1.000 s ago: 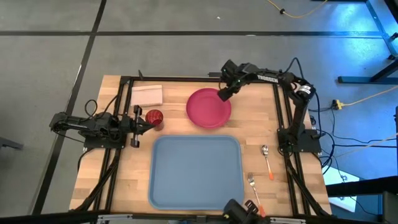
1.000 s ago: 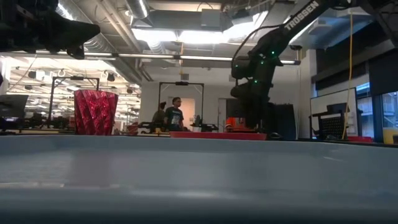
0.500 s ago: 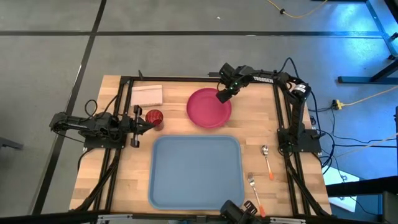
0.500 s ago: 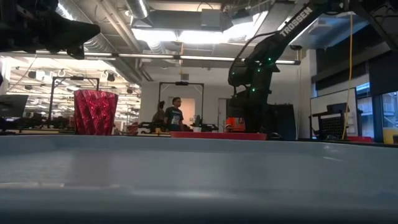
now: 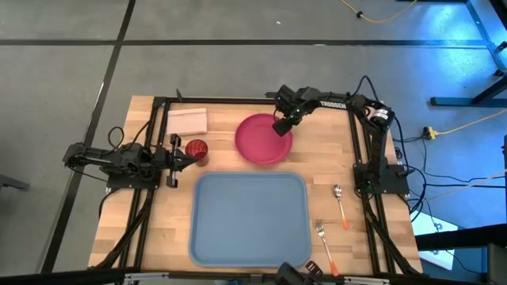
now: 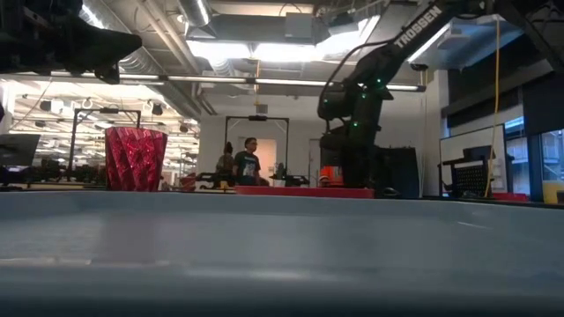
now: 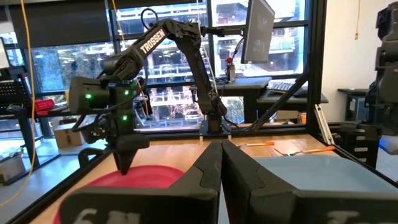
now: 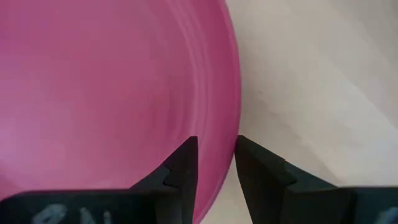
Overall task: Pick and place plate/cup/fork/spoon on tray
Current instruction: Put the red plate on the blue tray
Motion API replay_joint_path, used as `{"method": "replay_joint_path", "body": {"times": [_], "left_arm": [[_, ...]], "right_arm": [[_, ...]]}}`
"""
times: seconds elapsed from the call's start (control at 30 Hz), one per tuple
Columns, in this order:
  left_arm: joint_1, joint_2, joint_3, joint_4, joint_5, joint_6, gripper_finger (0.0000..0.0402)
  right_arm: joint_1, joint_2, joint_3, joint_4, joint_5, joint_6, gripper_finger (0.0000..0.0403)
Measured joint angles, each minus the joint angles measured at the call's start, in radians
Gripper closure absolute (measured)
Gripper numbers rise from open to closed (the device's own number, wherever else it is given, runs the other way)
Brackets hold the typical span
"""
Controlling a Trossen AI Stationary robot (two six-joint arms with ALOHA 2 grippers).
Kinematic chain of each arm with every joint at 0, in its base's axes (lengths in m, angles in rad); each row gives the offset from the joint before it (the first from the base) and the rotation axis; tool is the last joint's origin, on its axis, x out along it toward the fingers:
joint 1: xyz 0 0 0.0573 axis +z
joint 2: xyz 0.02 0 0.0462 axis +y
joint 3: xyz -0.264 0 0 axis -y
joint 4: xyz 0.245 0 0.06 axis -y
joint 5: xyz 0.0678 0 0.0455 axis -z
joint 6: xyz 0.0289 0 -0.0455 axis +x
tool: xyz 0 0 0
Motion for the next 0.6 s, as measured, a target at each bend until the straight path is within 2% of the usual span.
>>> {"method": "replay_joint_path", "body": {"times": [0.23,0.6], "left_arm": [[0.0,0.0,0.0,0.0,0.0,0.0,0.0401],[0.0,0.0,0.0,0.0,0.0,0.0,0.0401]], "right_arm": [[0.016,0.0,0.0,0.002,0.002,-0.001,0.03],[0.015,0.02,0.0,0.071,0.004,-0.011,0.0393]]}}
